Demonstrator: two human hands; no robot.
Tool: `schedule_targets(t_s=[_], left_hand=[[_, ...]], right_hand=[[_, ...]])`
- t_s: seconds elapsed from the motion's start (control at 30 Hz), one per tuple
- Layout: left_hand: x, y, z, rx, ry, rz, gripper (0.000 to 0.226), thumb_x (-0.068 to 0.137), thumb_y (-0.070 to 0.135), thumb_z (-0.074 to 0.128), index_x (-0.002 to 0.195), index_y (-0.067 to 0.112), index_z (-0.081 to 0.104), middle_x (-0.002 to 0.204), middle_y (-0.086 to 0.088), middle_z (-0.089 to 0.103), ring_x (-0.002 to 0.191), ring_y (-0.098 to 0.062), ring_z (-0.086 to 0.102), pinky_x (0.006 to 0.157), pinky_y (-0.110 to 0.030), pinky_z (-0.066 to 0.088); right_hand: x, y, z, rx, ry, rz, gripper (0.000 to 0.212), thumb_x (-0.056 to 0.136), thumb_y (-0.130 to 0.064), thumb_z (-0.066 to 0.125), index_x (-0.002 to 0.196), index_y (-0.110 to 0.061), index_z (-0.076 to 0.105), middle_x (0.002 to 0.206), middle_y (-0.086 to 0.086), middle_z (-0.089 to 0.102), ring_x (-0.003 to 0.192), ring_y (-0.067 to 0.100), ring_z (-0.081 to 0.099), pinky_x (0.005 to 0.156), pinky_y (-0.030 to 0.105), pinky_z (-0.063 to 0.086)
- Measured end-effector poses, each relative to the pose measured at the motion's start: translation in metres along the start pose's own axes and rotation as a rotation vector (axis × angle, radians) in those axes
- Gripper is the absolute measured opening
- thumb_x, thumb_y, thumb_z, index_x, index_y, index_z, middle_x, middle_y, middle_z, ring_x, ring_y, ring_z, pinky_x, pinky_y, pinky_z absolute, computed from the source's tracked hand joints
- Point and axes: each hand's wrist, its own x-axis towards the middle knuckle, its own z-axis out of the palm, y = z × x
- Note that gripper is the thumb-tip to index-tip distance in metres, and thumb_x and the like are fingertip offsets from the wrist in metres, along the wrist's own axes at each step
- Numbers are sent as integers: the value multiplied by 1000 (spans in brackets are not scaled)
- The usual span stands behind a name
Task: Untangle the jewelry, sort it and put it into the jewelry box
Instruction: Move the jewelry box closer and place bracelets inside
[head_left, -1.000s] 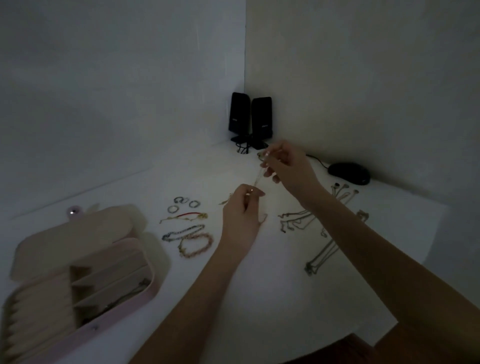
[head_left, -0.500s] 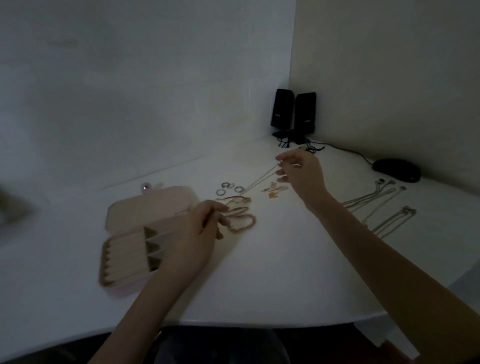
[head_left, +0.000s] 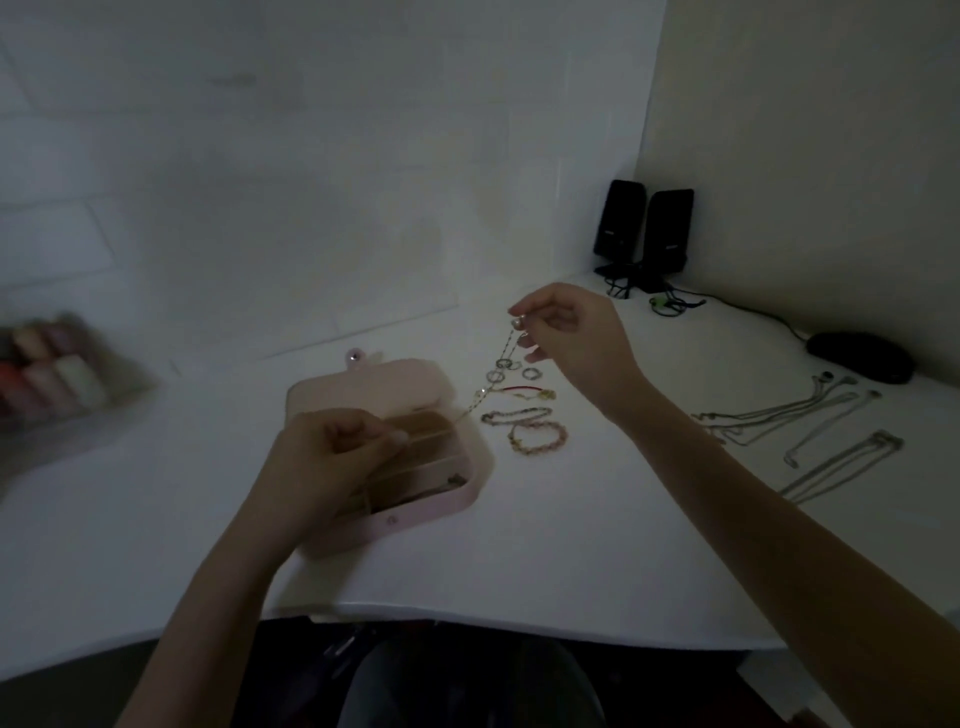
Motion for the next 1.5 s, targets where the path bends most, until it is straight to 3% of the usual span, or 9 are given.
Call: schedule_targets(t_s=[0.3,0.4,0.5,0.6,0.77,1.1,1.2,1.37,1.5], left_hand=[[0,-8,-3,165,-157,36,14,81,26,71,67,28,75,80,13,72,78,6,61,64,-4,41],[-1,-6,-11,203,-140,44,8,82,26,69,83,31,75,86,17,68,83,4,60,65,-4,37],[-4,5,-11,21,-137,93,34,81,20,70,111,33,59,84,29,65,83,10,62,64,-1,42],[-9,18,-3,-222,-184,109,34,80,6,69,103,28,58,78,32,66,75,9,64,62,-5,47],[-9,1,-7,-85,33,227,19,74,15,78,85,27,66,70,11,71,69,0,66,66,-8,46],[-7,-10,1,228,-75,301,40,72,9,78,63,45,62,72,38,61,71,13,58,63,-3,38],[-4,-14,1,283,-113,304,49,71,10,80,57,53,59,76,40,60,75,12,58,64,-5,39],[-3,-7,1,312,-154,375,71,74,11,77,75,76,49,78,59,46,82,29,48,75,0,38],[0,10,13,247,-152,390,39,82,10,67,74,47,64,74,43,57,80,30,48,72,1,36]], right_hand=[[-14,-31,27,124,-181,-20,21,89,10,51,88,-5,65,77,10,66,62,11,64,57,20,52],[-20,-38,37,186,-268,-20,20,89,11,50,92,-2,66,77,11,65,63,13,65,62,24,56],[-26,-46,49,245,-340,-27,18,89,10,52,95,0,66,80,11,66,66,15,65,68,29,58],[-28,-48,56,245,-357,-50,18,89,9,53,94,-1,66,80,11,67,68,15,66,69,29,58],[-35,-29,38,38,-238,-23,14,85,2,61,96,-4,67,80,13,71,71,17,69,65,25,57],[-58,7,32,-373,-368,-7,15,77,-20,74,77,-34,68,68,-18,66,72,-2,61,68,18,46],[-60,12,35,-423,-410,-36,13,77,-18,73,79,-31,71,75,-15,67,71,0,58,65,15,44],[-58,19,28,-418,-436,-35,11,81,-13,71,90,-19,75,85,-11,70,73,1,59,67,14,45],[-52,20,2,-382,-366,-2,12,83,-10,70,89,-18,75,78,-17,67,72,-9,59,64,5,40]])
